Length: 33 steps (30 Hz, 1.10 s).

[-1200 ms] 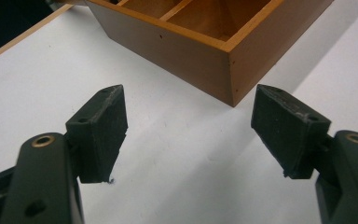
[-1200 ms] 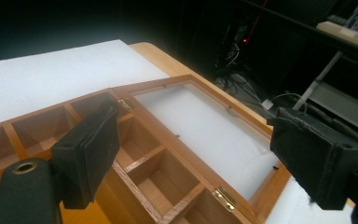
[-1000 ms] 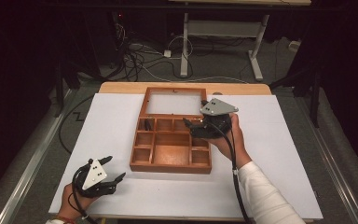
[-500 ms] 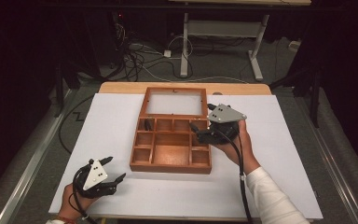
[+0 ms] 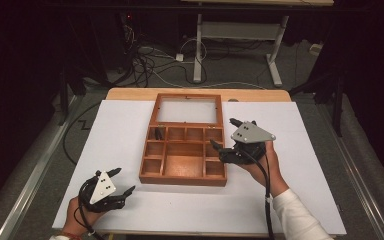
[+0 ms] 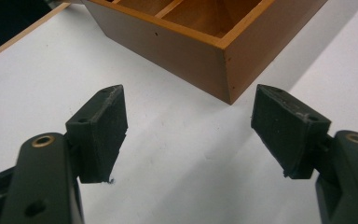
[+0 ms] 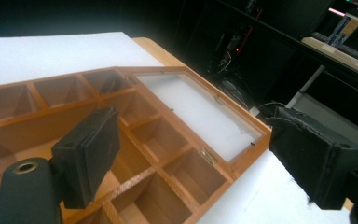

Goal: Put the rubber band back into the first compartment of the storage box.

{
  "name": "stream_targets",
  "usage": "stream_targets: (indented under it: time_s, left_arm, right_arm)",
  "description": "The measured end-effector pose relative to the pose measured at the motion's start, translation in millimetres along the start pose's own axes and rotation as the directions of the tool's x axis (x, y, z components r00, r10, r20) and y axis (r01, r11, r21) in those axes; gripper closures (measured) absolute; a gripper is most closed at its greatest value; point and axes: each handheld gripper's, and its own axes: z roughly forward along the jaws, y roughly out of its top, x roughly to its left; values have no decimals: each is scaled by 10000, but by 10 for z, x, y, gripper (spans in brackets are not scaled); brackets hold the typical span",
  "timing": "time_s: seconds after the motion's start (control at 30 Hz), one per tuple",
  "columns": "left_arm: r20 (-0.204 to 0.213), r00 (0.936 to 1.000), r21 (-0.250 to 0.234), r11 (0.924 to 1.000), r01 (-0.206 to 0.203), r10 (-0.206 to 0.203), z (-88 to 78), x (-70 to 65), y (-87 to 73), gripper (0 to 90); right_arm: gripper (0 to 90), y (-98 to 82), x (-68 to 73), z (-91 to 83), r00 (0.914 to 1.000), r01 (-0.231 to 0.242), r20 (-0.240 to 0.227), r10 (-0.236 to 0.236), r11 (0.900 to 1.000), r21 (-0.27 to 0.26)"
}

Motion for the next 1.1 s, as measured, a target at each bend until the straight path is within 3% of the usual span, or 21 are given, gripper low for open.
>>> stream_targets:
  time_s: [0.5,0.97,1.1]
  left_arm:
    - [6,10000,27,10000,-42,42,8,-17,5,260]
    - [22,10000,94,9999,-94,93,15,-26,4,260]
    - [0,9999,92,9999,-131,131,14,-31,7,260]
  right_arm:
    - [168,-150,36,-294,9997,212,114,-209,9994,-280]
    - [170,-392,9,-539,9989,320,346,-316,9994,-114]
    - [175,-474,21,-620,9973,535,514,-529,9985,-110]
